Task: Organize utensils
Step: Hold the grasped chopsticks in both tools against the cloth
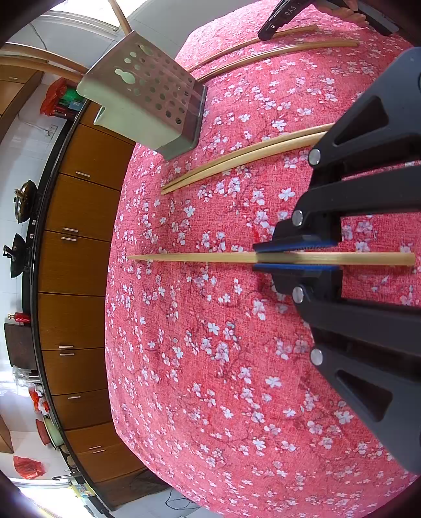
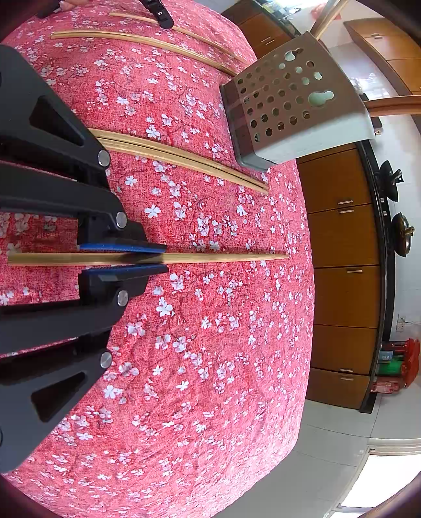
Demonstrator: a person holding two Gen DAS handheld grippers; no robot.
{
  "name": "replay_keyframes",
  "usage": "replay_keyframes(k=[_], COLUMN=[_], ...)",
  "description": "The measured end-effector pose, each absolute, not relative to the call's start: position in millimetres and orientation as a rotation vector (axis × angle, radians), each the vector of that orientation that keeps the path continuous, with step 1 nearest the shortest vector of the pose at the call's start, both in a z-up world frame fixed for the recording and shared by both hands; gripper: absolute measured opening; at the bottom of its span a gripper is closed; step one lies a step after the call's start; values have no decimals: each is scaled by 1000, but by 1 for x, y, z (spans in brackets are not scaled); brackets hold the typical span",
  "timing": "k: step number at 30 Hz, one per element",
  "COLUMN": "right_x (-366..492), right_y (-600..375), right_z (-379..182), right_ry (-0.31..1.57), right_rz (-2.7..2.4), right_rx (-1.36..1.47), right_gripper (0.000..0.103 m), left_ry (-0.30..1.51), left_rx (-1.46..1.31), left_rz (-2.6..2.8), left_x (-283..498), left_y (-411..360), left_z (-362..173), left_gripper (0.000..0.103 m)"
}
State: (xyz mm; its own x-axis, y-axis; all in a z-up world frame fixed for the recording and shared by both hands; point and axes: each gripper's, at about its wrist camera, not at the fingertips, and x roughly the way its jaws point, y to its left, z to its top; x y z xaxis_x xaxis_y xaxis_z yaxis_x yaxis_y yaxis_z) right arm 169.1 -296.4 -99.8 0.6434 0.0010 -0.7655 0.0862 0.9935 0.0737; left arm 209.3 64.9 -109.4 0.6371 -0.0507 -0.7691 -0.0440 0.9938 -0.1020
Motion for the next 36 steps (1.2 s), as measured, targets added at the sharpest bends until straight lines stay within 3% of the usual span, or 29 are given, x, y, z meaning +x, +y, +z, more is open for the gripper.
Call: replay_keyframes(k=[36], right_x=[169], right_y=[-297], right_z=[-100], right_ry=[873], right_rz=[-49], right_rx=[109], right_gripper=[8], left_ry=[881], left_rx=[-124], left_rz=[-10], left_x=[210], left_y=[66], left_z=[-109], left_gripper=[11])
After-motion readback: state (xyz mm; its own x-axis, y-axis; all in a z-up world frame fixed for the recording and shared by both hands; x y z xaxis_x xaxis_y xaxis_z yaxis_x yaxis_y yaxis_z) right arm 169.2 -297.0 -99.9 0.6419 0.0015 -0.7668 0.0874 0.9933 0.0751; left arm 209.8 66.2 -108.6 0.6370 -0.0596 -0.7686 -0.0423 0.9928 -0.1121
